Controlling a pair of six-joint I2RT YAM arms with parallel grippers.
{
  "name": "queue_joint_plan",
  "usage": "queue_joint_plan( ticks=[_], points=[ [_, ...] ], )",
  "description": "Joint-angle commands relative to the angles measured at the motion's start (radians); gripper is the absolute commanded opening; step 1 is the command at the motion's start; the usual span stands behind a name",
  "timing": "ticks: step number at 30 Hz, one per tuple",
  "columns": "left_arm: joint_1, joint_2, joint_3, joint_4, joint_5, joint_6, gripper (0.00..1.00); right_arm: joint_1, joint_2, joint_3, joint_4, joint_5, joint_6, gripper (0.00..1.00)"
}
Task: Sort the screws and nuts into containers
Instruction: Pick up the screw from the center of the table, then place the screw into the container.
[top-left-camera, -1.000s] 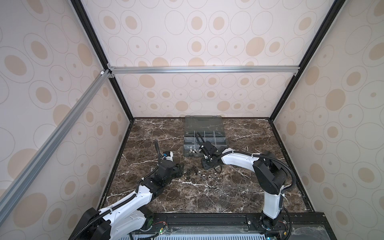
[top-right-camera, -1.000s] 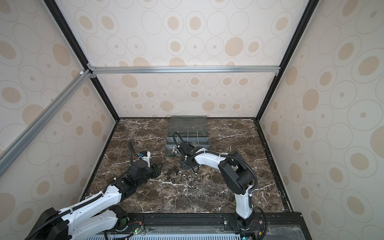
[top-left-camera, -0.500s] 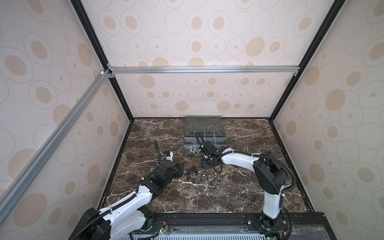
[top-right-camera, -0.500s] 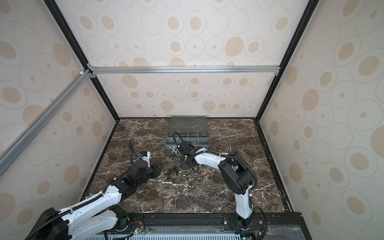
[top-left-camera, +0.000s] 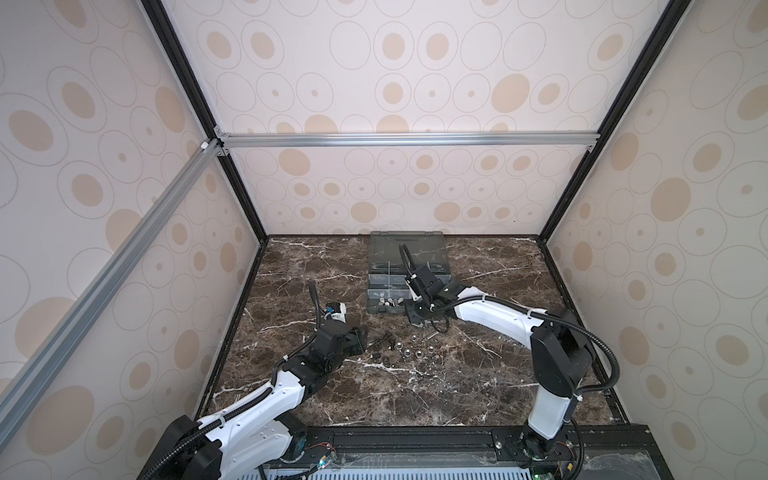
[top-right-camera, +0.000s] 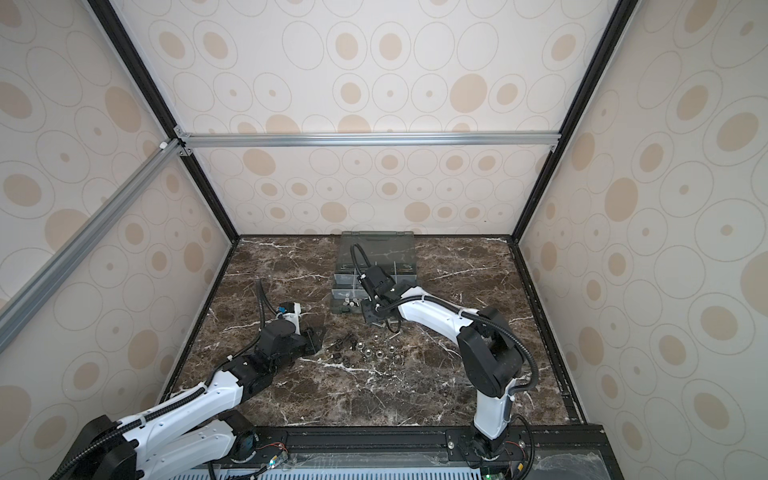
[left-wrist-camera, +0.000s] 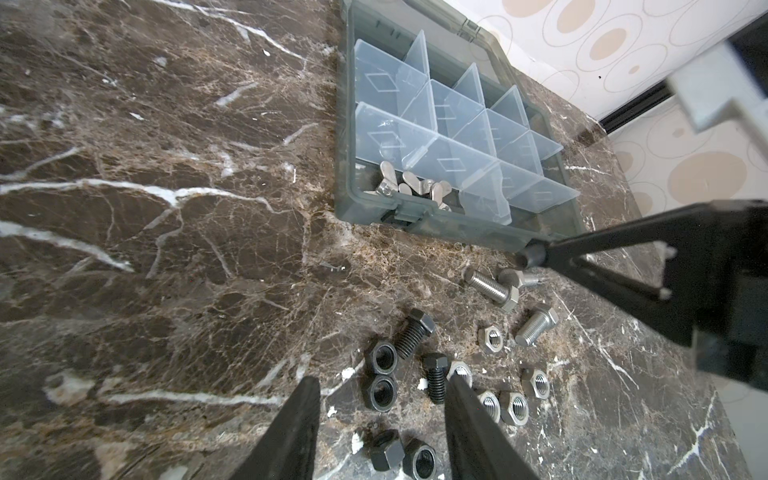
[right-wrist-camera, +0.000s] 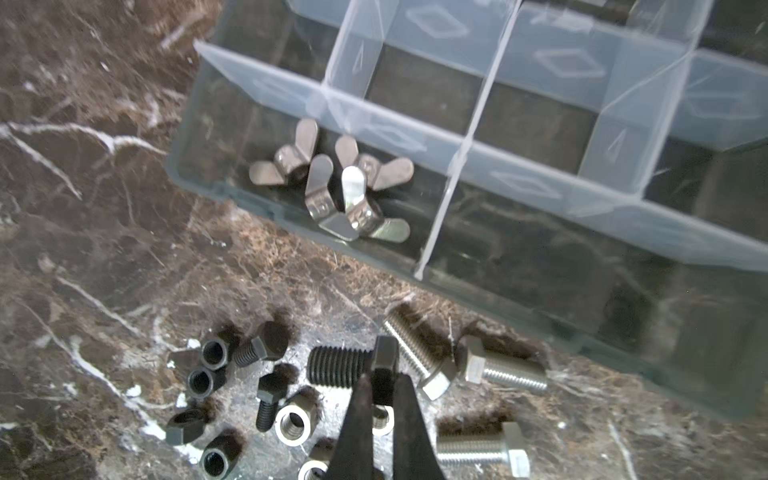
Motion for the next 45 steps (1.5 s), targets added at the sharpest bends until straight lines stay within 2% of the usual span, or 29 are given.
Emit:
queue_joint_plan(
  ticks=[1, 12, 18, 23, 45],
  points=[
    [0.006, -0.012, -0.002, 0.013, -0.013, -0.019, 0.49, -0.043, -0.017, 0.044, -0.041, 0.023, -0.045, 0.06],
    [0.006, -0.007, -0.005, 0.027, 0.006, -0.016, 0.49, -0.142, 0.096, 0.114, -0.08, 0.026, -0.08, 0.08],
    [0.006, -0.009, -0.005, 0.026, 0.009, -0.015, 0.49, -0.154, 0.123, 0.128, -0.091, 0.026, -0.072, 0.21],
    [0.006, -0.008, -0.005, 0.03, 0.011, -0.017, 0.5, -0.156, 0.108, 0.118, -0.091, 0.025, -0.073, 0.28],
    [0.007, -0.01, -0.008, 0.019, 0.01, -0.004, 0.5, -0.158, -0.033, 0.005, -0.063, -0.004, -0.037, 0.32]
  ],
)
